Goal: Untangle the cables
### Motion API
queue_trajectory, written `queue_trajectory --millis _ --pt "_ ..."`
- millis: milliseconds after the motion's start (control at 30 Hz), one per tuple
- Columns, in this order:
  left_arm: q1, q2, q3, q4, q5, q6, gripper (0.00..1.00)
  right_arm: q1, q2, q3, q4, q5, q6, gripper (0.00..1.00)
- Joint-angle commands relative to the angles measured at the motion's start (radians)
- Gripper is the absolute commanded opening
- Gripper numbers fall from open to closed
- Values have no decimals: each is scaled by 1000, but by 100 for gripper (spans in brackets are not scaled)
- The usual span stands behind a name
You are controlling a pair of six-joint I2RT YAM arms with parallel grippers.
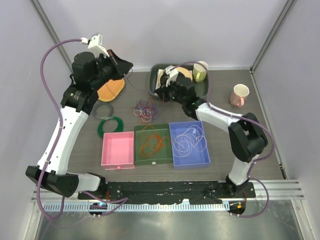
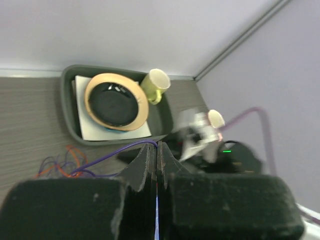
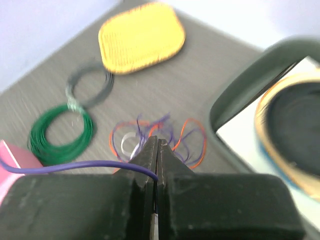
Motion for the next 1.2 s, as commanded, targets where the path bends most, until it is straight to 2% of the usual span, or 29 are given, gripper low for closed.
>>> queue_trajectory --millis 0,167,300,367,467,600,633,667,800,1033,1167 --pt "1 3 -33 -10 -116 21 0 3 -203 144 -100 150 -34 1" --pt "1 15 -43 0 -116 9 0 4 -269 315 -184 231 -100 1" --pt "0 12 -47 -1 -120 2 0 6 -263 453 -220 391 -182 1" --pt "1 4 -53 -1 -120 2 0 3 -266 472 -204 469 -212 1" --pt "1 -8 -62 -9 -120 -5 0 4 -274 481 -189 483 -206 1" --pt "1 -59 -111 13 -76 -33 0 4 -291 469 -293 327 -112 1" --pt "1 -71 -131 20 -64 -40 0 3 -297 452 -293 284 -109 1" --pt "0 -85 -174 31 -48 -53 0 4 -303 432 -292 177 -50 1" --pt "1 -160 -297 75 50 -129 0 32 -326 318 -267 3 37 1" --pt "-2 -370 -625 180 191 -347 0 196 -314 185 -231 -52 58 1" --pt "-2 -497 -658 33 196 -382 0 282 -300 120 -125 -57 97 1"
